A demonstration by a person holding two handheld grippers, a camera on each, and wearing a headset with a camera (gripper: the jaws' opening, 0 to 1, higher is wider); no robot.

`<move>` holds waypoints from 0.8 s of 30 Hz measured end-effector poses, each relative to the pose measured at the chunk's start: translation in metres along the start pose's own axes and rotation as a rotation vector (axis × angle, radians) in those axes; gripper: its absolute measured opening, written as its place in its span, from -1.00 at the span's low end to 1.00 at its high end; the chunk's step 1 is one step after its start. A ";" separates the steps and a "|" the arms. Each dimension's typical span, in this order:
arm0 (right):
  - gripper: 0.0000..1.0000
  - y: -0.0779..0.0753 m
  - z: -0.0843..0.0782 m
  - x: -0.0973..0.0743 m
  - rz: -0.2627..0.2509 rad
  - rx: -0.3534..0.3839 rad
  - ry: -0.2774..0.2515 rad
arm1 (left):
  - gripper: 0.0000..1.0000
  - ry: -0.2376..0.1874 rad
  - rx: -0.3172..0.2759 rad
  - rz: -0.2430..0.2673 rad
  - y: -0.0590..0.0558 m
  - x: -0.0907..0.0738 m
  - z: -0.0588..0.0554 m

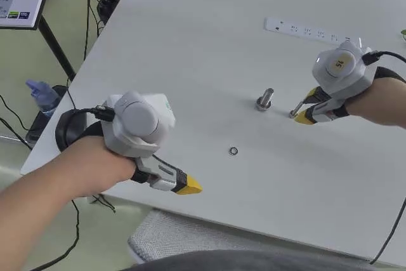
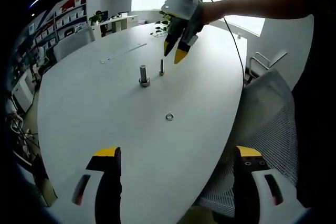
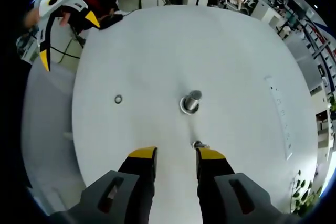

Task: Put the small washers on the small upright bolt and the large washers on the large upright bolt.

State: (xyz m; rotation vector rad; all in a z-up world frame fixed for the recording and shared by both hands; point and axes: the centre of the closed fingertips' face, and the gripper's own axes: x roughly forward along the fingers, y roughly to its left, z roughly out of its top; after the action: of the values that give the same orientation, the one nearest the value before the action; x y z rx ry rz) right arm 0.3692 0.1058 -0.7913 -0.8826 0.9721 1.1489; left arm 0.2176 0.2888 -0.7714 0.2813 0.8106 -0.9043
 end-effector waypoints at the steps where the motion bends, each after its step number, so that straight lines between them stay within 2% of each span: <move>1: -0.37 0.007 0.001 0.000 0.009 0.002 0.000 | 0.77 -0.002 0.001 0.000 0.000 0.000 0.001; 10: -0.35 0.056 0.008 0.001 0.050 -0.019 -0.001 | 0.78 -0.017 0.022 -0.004 0.001 -0.004 0.003; 18: -0.34 0.082 0.013 0.010 0.087 -0.026 -0.002 | 0.78 -0.013 0.024 0.000 -0.004 -0.010 -0.002; 24: -0.34 0.091 0.017 0.019 0.109 -0.037 -0.003 | 0.78 -0.013 0.033 0.003 -0.005 -0.010 -0.002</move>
State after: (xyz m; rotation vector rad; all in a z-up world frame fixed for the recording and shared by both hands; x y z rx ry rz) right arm 0.2850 0.1455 -0.8100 -0.8657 1.0095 1.2640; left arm 0.2092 0.2921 -0.7648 0.3052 0.7839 -0.9166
